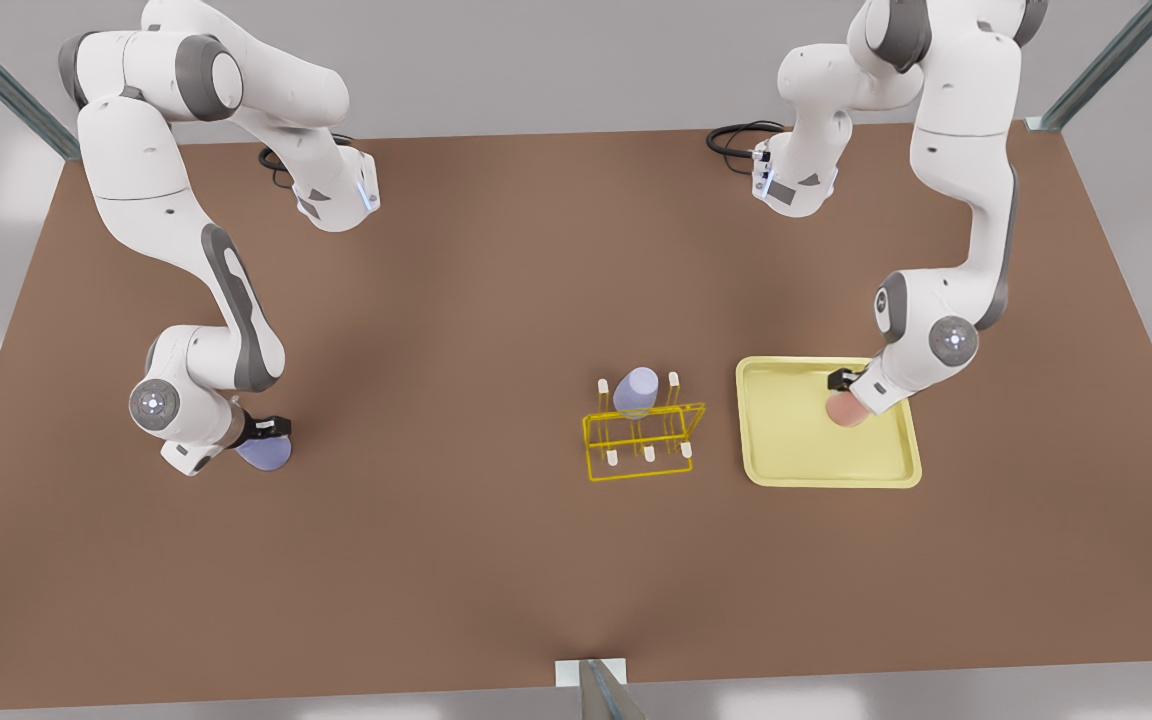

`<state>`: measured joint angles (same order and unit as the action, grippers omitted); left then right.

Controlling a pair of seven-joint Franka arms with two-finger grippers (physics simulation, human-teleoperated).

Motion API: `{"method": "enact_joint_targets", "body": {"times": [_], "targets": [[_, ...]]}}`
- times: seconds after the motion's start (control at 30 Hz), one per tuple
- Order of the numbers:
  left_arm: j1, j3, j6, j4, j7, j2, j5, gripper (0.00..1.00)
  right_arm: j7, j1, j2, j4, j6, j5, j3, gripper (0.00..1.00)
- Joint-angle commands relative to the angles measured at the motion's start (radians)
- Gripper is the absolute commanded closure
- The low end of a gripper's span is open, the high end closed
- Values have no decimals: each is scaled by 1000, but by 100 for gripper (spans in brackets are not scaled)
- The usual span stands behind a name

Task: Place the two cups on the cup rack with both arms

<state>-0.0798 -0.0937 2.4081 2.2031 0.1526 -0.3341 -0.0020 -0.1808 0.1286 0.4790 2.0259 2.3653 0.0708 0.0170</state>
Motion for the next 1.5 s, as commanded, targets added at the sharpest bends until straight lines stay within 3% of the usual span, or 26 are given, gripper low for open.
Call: {"method": "enact_joint_targets", "body": {"times": [0.0, 0.1, 0.33, 0.43, 0.53, 0.7, 0.93, 1.03, 1.47], "targets": [[0, 0, 26, 0, -85, -6, 2, 0, -8, 0, 0, 0, -3, 0, 0, 0], [2, -1, 46, 0, -85, -22, 2, 0, -9, 0, 0, -1, -6, 0, 0, 1], [2, 0, 54, -2, -85, -36, 2, 0, -12, 0, 6, -9, -9, 0, 1, 24], [2, 0, 65, -2, -84, -40, 4, 0, -9, 2, 4, -30, -11, -2, 3, 25], [2, -1, 68, -3, -84, -48, 4, 6, -19, 2, 3, -35, -11, -2, 3, 30], [2, 0, 69, -3, -84, -48, 5, 14, -17, -1, -23, -73, -31, -8, 41, 30], [0, 0, 69, -6, -84, -49, 5, 18, -9, -7, -22, -227, -61, -28, 267, 30], [-3, 0, 68, -14, -84, -46, 7, 18, -3, -47, 49, -334, -60, -33, 359, 30], [-5, 0, 68, -19, -82, -42, 8, 26, 92, -391, 266, -739, -46, -68, 363, 30]]}}
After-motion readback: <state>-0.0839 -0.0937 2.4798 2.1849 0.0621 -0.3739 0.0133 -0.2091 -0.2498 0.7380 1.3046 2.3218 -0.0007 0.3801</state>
